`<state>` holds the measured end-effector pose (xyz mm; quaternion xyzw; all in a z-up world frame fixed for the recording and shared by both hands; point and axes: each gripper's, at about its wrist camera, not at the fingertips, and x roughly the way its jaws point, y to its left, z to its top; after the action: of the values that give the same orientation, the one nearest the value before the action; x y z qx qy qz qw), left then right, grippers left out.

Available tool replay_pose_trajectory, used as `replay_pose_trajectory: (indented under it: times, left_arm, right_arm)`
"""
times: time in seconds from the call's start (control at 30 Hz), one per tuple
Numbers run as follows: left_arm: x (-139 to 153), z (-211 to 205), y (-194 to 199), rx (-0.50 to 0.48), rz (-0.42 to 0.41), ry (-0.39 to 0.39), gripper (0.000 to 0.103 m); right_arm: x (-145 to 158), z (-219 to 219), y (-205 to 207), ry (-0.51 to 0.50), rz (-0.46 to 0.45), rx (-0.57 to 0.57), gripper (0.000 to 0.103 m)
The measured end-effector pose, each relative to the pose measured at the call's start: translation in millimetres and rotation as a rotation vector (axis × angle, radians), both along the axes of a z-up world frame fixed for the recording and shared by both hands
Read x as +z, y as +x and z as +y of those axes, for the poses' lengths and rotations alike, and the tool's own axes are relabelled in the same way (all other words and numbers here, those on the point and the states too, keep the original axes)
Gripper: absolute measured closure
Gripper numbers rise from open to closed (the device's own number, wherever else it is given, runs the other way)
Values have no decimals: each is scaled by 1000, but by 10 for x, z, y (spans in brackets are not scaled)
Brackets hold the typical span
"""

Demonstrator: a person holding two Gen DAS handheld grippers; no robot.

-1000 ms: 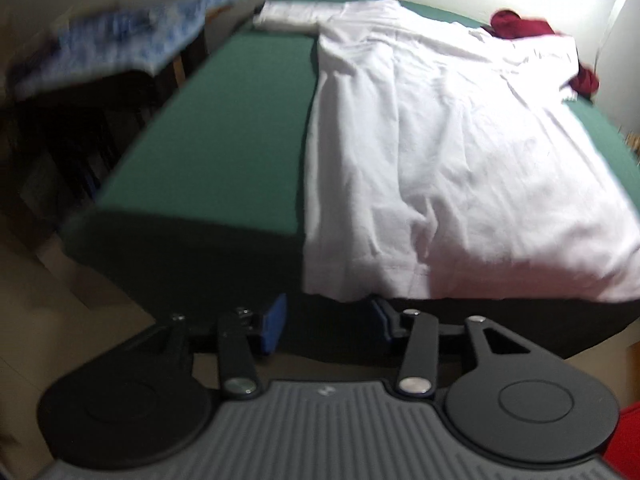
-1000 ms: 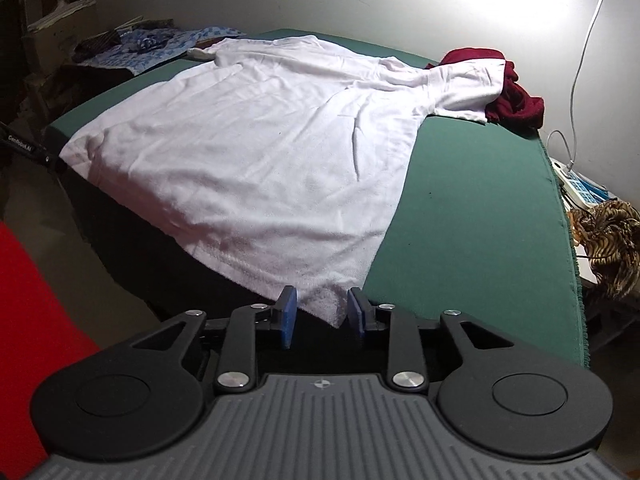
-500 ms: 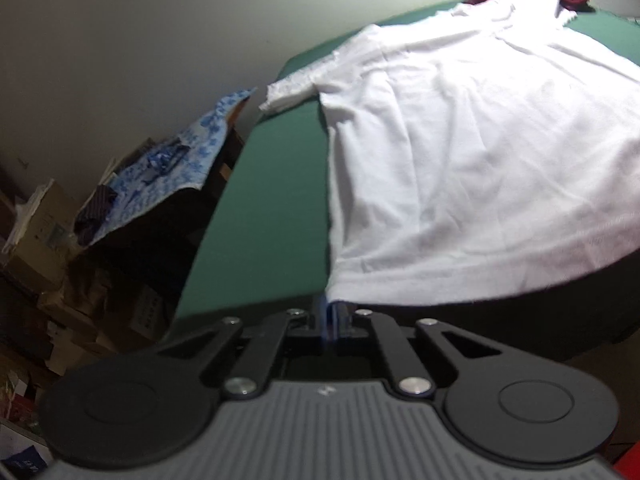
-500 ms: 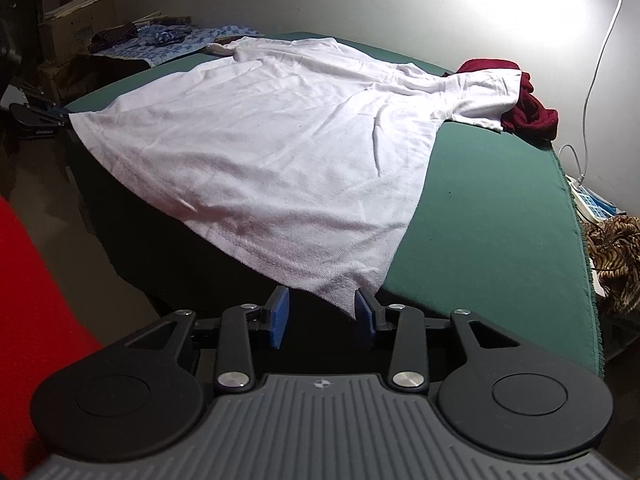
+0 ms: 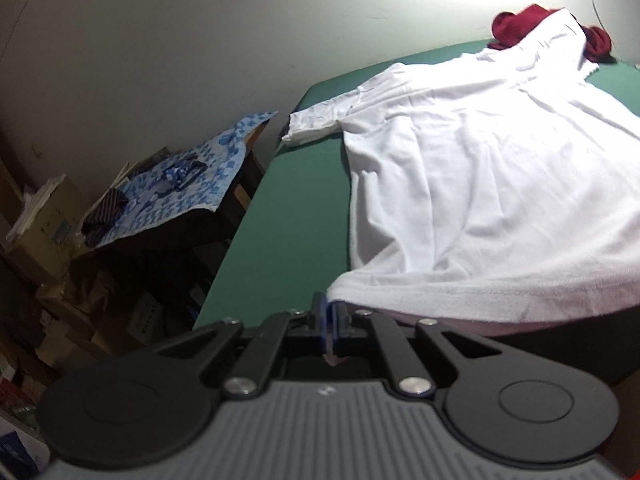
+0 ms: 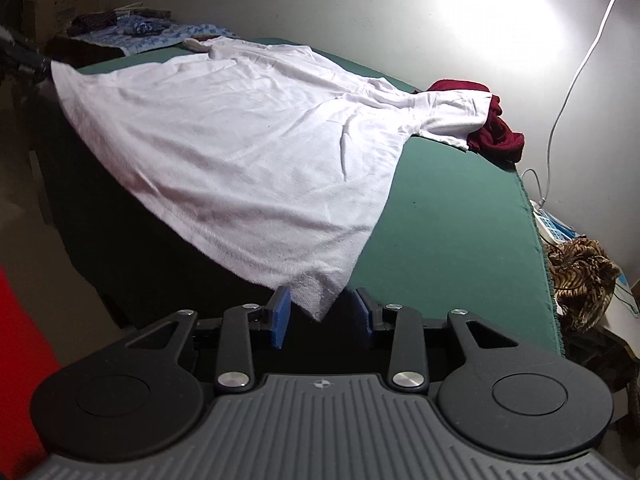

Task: Fold clothes
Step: 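Pull the hem with both grippers to straighten the shirt, then open both grippers to release the white T-shirt hem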

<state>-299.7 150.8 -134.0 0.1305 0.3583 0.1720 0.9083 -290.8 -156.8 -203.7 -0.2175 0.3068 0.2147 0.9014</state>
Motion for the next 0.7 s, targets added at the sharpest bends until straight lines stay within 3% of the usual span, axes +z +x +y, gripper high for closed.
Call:
replay_pose_trajectory:
  times: [0.13, 0.27, 0.33, 0.47, 0.7]
  left_arm:
    - [93, 0, 46, 2, -27, -32, 99]
    - [159, 37, 107, 21, -44, -81, 99]
    - [186, 65, 148, 42, -53, -112, 99]
    - [208, 49, 203, 63, -70, -125, 99]
    - [132, 17, 114, 59, -43, -106, 100]
  right_arm:
    - [-59, 58, -47, -40, -27, 45, 67]
    - [-81, 68, 44, -30, -92, -54, 69]
    - [-50, -2, 114, 43, -95, -120, 76]
    - [-40, -87, 202, 166, -89, -207, 76]
    - [-68, 15, 99, 140, -126, -112, 76]
